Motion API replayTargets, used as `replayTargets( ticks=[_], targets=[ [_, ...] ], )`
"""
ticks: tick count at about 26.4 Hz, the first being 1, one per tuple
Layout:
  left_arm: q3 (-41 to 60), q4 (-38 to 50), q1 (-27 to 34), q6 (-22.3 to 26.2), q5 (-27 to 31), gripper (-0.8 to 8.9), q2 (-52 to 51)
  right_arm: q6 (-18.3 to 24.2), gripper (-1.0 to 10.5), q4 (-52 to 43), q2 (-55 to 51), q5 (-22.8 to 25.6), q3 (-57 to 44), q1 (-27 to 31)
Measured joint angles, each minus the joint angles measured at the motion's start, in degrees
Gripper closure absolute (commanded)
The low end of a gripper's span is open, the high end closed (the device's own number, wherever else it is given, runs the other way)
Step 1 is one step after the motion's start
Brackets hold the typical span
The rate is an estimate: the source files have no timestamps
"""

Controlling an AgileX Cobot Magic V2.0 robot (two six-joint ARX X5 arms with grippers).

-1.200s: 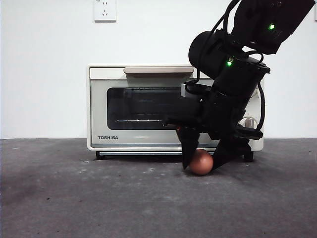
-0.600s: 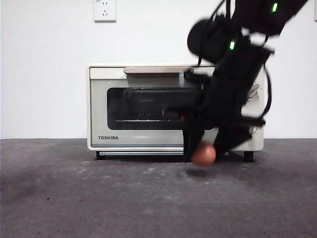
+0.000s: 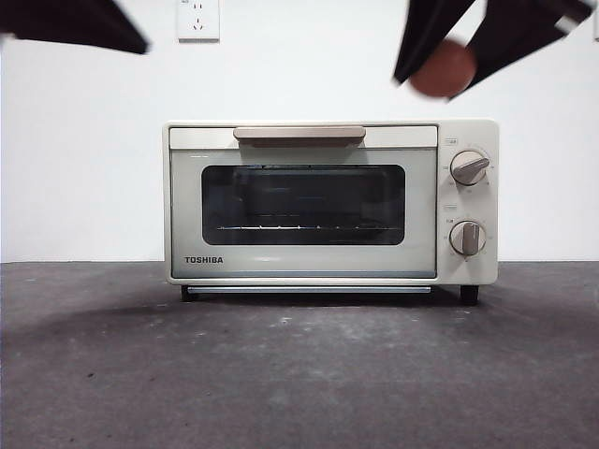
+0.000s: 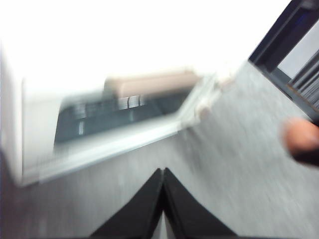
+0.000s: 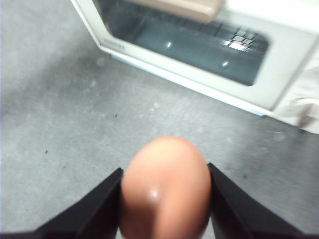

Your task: Eggoven

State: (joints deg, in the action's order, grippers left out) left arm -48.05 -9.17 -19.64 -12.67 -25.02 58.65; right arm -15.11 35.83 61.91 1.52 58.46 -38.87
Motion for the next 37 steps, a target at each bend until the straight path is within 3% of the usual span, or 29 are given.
replayTargets(
  ticks=[5, 15, 37],
  targets=[
    [-7.6, 4.4, -2.8, 0.2, 2.8, 8.06, 11.6, 0.3, 9.4, 2.0, -6.4, 0.0, 0.0, 0.0],
    [-19.0, 4.3, -4.8, 3.3, 6.1, 8.06, 27.0, 1.3, 9.4, 3.0, -11.3, 0.2, 0.0, 0.0],
    [-24.0, 5.6, -7.7, 7.4, 8.2, 8.06, 35.1, 1.8, 9.4, 4.2, -11.7, 1.7, 0.0, 0.0]
  ],
)
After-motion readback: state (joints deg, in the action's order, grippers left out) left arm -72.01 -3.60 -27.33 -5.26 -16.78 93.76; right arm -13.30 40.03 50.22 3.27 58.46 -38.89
